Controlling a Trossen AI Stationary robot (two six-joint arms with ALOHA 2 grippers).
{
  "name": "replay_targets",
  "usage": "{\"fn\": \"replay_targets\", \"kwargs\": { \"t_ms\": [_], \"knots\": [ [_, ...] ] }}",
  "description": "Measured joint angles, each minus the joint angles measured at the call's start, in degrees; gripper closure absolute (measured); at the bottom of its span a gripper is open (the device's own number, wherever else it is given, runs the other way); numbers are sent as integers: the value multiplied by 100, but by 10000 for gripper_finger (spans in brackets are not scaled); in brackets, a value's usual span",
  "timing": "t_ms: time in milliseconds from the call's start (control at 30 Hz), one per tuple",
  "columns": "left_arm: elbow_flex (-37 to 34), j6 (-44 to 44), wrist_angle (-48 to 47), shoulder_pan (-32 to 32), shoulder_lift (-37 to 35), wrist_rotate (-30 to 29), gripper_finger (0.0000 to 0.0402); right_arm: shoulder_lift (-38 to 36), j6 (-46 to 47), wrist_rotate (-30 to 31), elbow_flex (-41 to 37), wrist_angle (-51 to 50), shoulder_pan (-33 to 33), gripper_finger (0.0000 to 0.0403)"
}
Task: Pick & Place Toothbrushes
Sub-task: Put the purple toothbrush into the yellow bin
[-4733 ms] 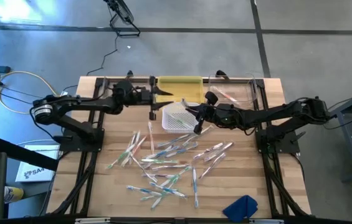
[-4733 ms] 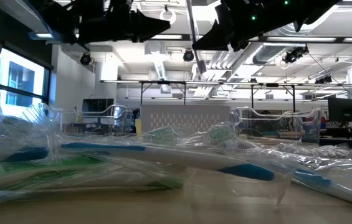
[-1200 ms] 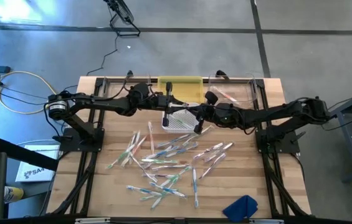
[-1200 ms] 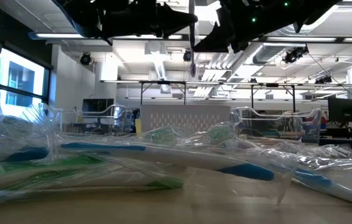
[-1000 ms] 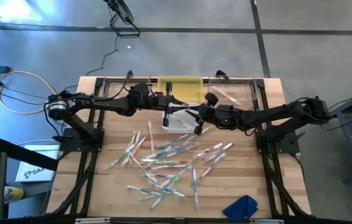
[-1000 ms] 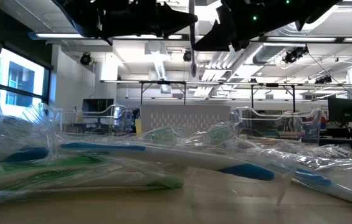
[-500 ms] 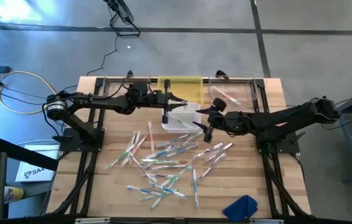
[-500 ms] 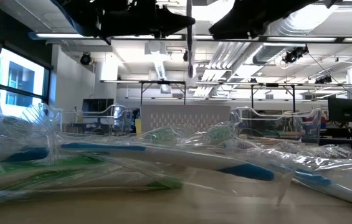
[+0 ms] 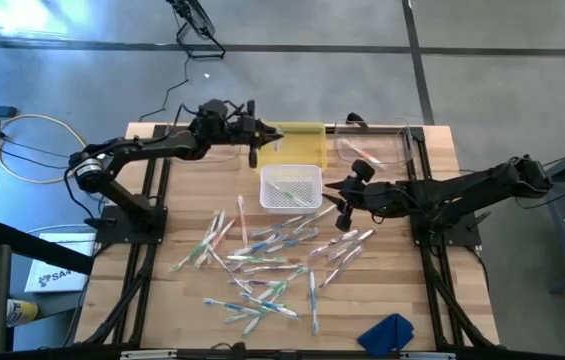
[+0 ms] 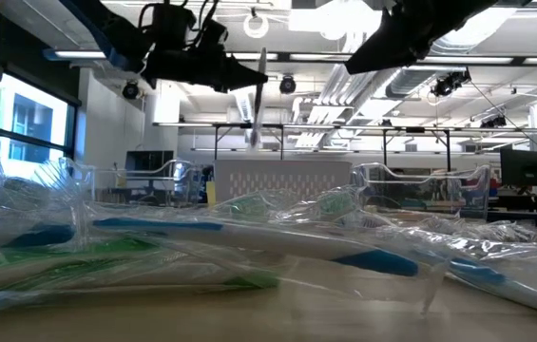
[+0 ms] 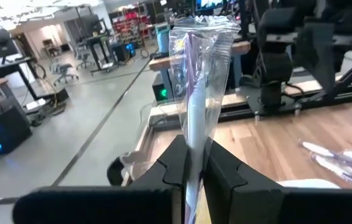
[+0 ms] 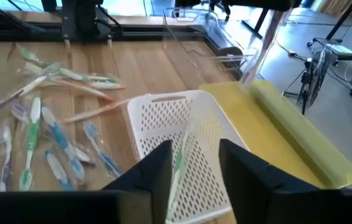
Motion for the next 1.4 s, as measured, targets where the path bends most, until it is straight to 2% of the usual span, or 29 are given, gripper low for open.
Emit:
{"fn": "replay_targets", "kwargs": {
  "t_ms": [333, 667, 767, 933, 1100, 1233, 1400],
  "knots": [
    [2, 17, 4, 361, -2, 415, 380, 0, 882, -4, 0, -997, -11, 394],
    [71, 19, -151, 654, 55, 400, 380, 0, 1027, -5, 0, -1018, -419, 400],
    [451, 89, -859, 639, 224, 393, 380, 0, 1028, -26, 0, -1018, -598, 400],
    [1359, 702, -2431, 557, 612, 337, 380, 0, 1027, -307, 0, -987, -802, 401],
    [2030, 1006, -3661, 562, 917, -63, 380, 0, 1021, -456, 0, -972, -855, 401],
    [2324, 1086, -3862, 560, 1264, -94, 380, 0, 986, -485, 0, -972, -852, 401],
    [2768, 910, -3960, 558, 1860, 289, 380, 2, 974, -500, 0, -976, -852, 401]
  ]
}}
